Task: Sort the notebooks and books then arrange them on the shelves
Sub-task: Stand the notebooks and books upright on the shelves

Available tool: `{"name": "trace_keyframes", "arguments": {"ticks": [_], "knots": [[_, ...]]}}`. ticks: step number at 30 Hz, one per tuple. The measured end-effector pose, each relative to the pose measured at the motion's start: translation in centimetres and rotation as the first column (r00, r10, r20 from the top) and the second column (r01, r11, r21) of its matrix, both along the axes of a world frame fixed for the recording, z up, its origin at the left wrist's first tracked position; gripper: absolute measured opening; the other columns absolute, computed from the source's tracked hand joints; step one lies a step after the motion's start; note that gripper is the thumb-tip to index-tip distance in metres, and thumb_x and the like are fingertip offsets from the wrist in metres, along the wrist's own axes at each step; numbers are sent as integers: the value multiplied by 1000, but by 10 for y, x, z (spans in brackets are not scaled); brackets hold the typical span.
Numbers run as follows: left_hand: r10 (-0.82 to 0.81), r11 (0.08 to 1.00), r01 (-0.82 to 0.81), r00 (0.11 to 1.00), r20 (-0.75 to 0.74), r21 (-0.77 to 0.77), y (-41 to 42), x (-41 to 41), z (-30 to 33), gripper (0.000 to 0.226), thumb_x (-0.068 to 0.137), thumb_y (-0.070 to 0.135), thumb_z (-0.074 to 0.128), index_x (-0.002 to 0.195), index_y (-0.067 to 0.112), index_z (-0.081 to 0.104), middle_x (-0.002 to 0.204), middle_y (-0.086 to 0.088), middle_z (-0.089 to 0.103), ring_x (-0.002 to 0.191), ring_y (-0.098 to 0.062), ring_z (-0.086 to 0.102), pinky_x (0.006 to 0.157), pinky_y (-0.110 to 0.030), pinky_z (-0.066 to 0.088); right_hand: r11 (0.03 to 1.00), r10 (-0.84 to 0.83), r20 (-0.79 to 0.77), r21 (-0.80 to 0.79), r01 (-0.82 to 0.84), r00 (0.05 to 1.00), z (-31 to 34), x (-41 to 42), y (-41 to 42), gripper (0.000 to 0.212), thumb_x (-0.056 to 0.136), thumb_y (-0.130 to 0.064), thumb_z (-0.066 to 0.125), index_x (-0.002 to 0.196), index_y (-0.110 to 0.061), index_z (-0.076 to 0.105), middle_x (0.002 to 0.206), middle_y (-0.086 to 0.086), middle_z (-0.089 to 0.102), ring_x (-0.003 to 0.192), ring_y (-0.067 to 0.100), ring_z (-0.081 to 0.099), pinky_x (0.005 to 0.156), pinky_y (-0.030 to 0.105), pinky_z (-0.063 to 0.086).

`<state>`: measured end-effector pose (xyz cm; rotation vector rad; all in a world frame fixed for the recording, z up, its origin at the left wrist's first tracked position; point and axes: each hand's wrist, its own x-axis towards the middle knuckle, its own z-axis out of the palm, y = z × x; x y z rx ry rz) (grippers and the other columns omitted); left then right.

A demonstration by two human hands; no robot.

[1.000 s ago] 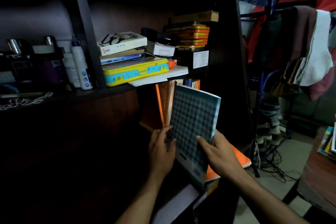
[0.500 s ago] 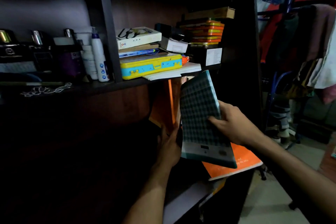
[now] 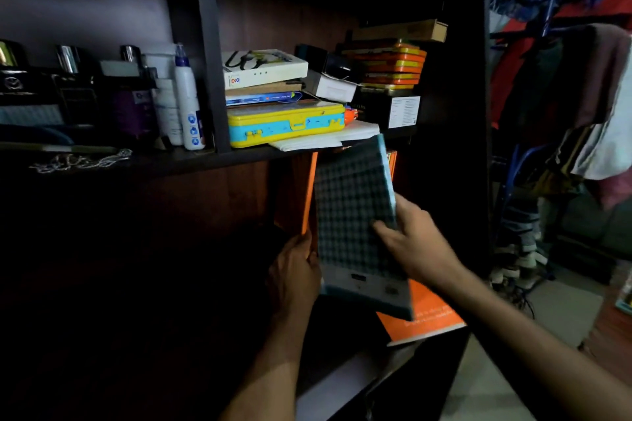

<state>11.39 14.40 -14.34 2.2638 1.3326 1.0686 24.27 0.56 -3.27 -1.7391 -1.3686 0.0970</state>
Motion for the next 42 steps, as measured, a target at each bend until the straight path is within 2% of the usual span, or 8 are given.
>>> {"name": "trace_keyframes", "arguments": {"ticks": [5, 10, 17, 23, 28, 33, 38, 42], "knots": [[30, 999, -31, 999, 20, 44, -4, -3, -1, 29, 96, 23, 54, 120, 36, 66, 129, 10, 63, 105, -27, 66, 80, -35, 51, 989, -57, -35, 136, 61, 998, -45, -15, 26, 41, 93, -15, 60, 132, -29, 57, 109, -3, 73, 100, 21, 70, 82, 39, 56], [38, 999, -38, 999, 25, 0, 4, -2, -5, 29, 94, 31, 57, 122, 34, 65, 132, 4, 59, 114, -31, 62, 88, -41, 50, 965, -1, -124, 261, 34, 992, -58, -27, 39, 35, 94, -3, 63, 127, -15, 63, 103, -28, 68, 95, -14, 63, 80, 10, 48], [66, 998, -68, 992, 110, 11, 12, -3, -5, 26, 96, 31, 58, 119, 30, 68, 136, 10, 60, 112, -31, 64, 86, -38, 51, 974, 49, -173, 226, -9, 984, -73, -27, 25, 42, 90, -2, 67, 129, -17, 60, 93, -38, 64, 91, -19, 60, 75, 1, 41], [75, 997, -74, 995, 67, -17, 19, -7, -5, 37, 95, 26, 63, 131, 35, 65, 147, 8, 52, 123, -27, 57, 97, -36, 47, 989, -13, -258, 140, 51, 966, -77, -10, 28, 35, 93, -6, 63, 115, -33, 58, 110, -11, 68, 105, 13, 64, 89, 26, 50], [-103, 994, 97, 985, -136, -52, 21, 2, -17, 65, 92, 9, 55, 153, 27, 40, 168, -6, 10, 150, -33, 23, 121, -35, 24, 982, 186, -234, 22, -186, 954, -56, 5, 31, 31, 96, -4, 62, 104, -34, 67, 107, -18, 74, 101, -1, 67, 90, 24, 54], [-55, 997, 58, 995, 85, -42, 24, 4, -19, 68, 86, 2, 62, 151, 16, 46, 162, -7, 31, 146, -30, 34, 119, -34, 28, 997, 79, -150, -1, -80, 986, -52, 11, 42, 28, 92, -2, 61, 115, -19, 67, 108, -7, 74, 96, 5, 67, 84, 27, 54], [15, 996, -1, 987, 162, -86, 18, 4, -12, 47, 94, 5, 56, 140, 14, 58, 154, -3, 44, 140, -25, 41, 114, -30, 29, 996, -36, -357, 66, 63, 934, -60, 7, 56, 30, 95, -2, 59, 105, -30, 63, 102, -11, 71, 94, 8, 68, 81, 25, 56], [-8, 1000, 12, 987, 163, -24, 15, 3, -13, 39, 92, 5, 60, 130, 13, 68, 148, -6, 52, 132, -27, 51, 108, -28, 33, 999, -50, -158, -20, 47, 986, -54, 5, 83, 31, 93, -6, 61, 122, -18, 63, 111, -3, 67, 99, 15, 64, 83, 28, 52]]}}
